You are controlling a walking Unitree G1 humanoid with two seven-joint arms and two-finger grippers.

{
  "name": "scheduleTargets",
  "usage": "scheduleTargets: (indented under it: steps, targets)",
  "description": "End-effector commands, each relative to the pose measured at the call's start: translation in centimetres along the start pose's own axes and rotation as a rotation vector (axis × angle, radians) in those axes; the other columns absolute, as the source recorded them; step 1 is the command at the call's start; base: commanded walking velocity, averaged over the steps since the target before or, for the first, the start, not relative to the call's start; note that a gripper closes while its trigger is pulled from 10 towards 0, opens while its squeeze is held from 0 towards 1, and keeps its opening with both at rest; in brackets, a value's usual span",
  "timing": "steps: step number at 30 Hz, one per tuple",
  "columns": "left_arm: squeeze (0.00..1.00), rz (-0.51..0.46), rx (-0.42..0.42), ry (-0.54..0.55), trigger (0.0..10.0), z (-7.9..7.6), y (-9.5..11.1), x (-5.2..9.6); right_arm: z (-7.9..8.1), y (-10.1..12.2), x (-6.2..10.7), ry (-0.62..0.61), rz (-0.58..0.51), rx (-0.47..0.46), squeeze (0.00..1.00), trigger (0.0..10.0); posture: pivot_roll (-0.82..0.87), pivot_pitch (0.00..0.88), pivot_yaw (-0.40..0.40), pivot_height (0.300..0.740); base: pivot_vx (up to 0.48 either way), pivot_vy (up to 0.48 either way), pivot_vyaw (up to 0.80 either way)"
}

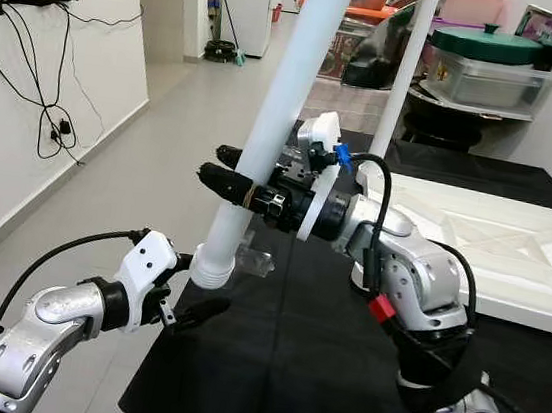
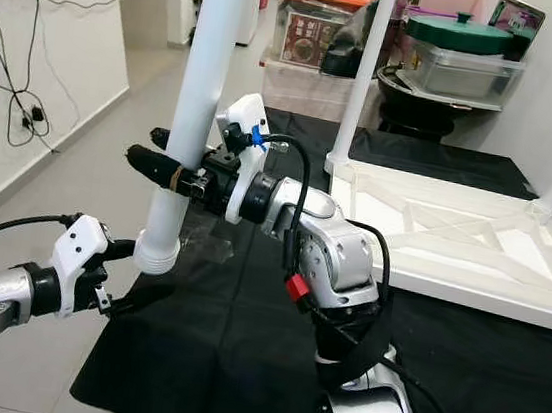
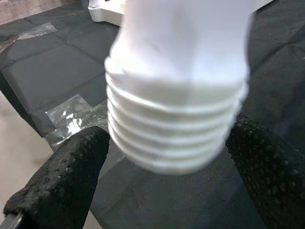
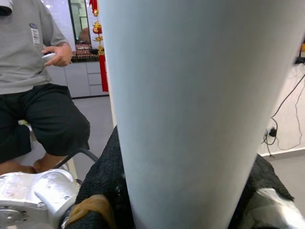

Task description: Building children table

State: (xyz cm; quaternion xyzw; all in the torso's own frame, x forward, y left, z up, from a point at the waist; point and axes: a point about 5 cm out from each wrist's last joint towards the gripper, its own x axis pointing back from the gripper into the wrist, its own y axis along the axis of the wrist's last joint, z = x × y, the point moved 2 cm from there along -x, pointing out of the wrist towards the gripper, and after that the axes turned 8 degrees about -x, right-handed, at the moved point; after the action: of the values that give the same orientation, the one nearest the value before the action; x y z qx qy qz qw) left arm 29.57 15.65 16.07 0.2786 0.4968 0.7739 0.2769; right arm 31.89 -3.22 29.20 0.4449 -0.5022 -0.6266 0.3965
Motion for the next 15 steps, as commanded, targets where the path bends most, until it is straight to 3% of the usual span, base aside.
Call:
scheduleTargets:
  steps: [1, 15]
  targets:
    - [0.0, 0.012, -0.018, 0.004, 10.0, 0.4, 0.0, -0.1, 0.8, -0.5, -0.3, 0.032, 0.012, -0.018, 0.0, 0.0, 0.06, 0.0, -0.031, 0.74, 0.0, 0.0, 0.0]
    - [0.0, 0.01, -0.006, 0.005, 10.0, 0.4, -0.3, -0.7, 3.3, -1.7, -1.8, 0.111, 0.016, -0.08, 0.0, 0.0, 0.06, 0.0, -0.025, 0.74, 0.0, 0.0, 0.0]
